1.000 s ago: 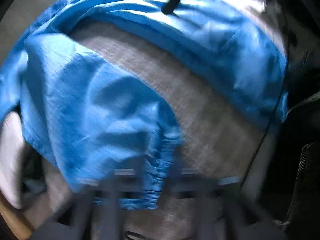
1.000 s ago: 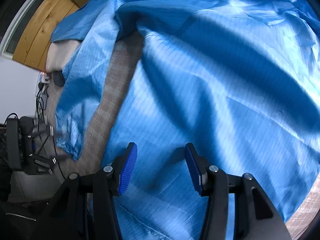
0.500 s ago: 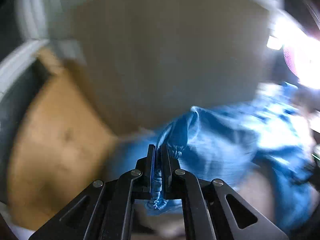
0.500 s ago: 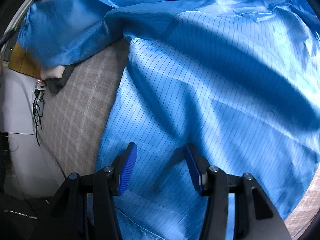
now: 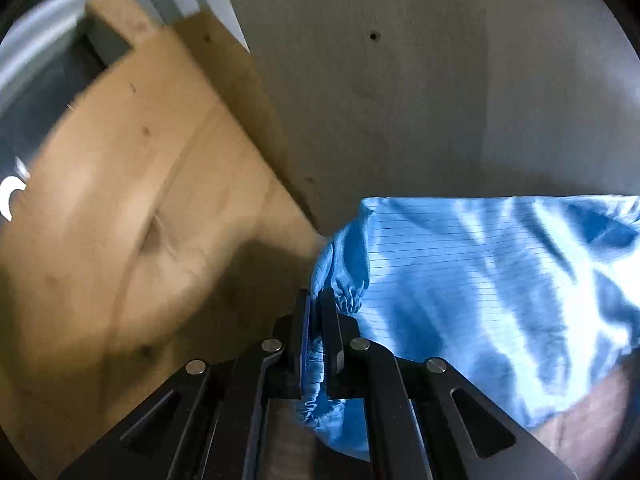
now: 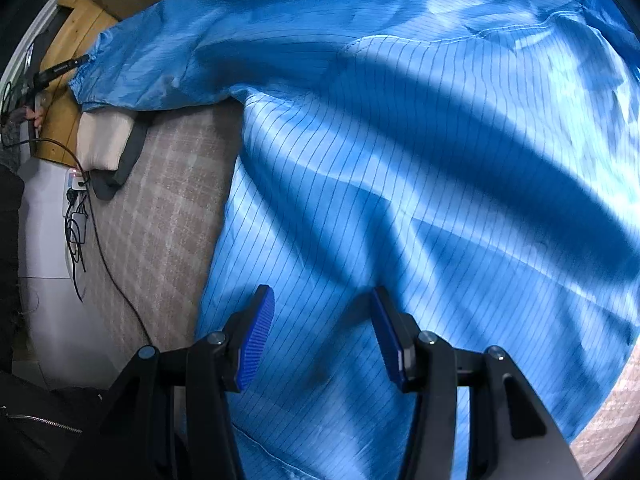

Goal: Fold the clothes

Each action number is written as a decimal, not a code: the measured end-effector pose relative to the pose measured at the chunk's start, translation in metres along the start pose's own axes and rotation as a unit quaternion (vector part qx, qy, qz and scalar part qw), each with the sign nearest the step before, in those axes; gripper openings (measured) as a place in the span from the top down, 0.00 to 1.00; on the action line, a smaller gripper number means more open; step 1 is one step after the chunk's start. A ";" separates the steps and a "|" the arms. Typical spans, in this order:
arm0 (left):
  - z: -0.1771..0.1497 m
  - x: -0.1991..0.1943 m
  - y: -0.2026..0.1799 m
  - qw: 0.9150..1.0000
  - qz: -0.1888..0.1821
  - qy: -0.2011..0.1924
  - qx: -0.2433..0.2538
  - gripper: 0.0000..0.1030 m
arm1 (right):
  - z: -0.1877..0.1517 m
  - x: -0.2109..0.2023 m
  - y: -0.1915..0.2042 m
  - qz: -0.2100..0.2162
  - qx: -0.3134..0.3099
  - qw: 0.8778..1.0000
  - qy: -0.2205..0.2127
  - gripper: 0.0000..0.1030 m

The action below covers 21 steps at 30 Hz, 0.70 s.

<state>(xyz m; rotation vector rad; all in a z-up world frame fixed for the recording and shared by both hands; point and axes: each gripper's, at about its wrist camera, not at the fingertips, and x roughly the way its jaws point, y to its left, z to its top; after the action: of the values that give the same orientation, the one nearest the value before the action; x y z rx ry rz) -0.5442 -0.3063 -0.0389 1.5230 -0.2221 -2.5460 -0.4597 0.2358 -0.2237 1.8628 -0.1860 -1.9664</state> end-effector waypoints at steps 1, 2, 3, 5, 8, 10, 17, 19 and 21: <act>-0.001 -0.002 0.005 1.000 -0.020 0.001 -0.014 0.96 | 0.000 0.002 0.003 0.000 0.000 1.000 0.001 0.51; -0.001 -0.004 0.010 0.999 -0.041 0.002 -0.029 0.96 | 0.000 0.001 0.002 -0.002 -0.003 1.000 0.002 0.51; 0.000 -0.007 0.017 0.996 -0.070 0.001 -0.052 0.96 | -0.001 0.000 0.002 -0.004 -0.005 1.000 0.002 0.50; 0.002 -0.014 0.026 0.991 -0.106 -0.001 -0.079 0.96 | -0.001 -0.001 0.003 -0.008 -0.011 1.000 0.003 0.48; 0.006 -0.012 0.031 0.990 -0.115 0.014 -0.084 0.82 | 0.000 0.005 0.012 -0.017 -0.022 1.000 0.003 0.44; 0.001 -0.006 0.022 0.997 -0.048 0.029 -0.049 0.65 | -0.001 0.008 0.017 -0.023 -0.028 0.999 0.004 0.44; -0.017 -0.025 0.027 0.999 0.033 0.010 -0.018 0.52 | 0.006 0.002 0.039 -0.030 -0.040 0.999 -0.013 0.44; -0.031 -0.032 0.022 0.999 0.029 0.007 -0.017 0.52 | 0.017 -0.008 0.067 -0.004 -0.068 0.997 -0.029 0.44; -0.042 -0.038 0.013 0.999 0.026 0.006 -0.017 0.52 | 0.035 -0.016 0.102 0.013 -0.104 0.993 -0.057 0.44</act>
<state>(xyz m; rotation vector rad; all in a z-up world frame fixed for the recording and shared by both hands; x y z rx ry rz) -0.4889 -0.3122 -0.0229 1.4991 -0.2142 -2.4870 -0.4720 0.1433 -0.1667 1.6101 -0.0365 -1.9933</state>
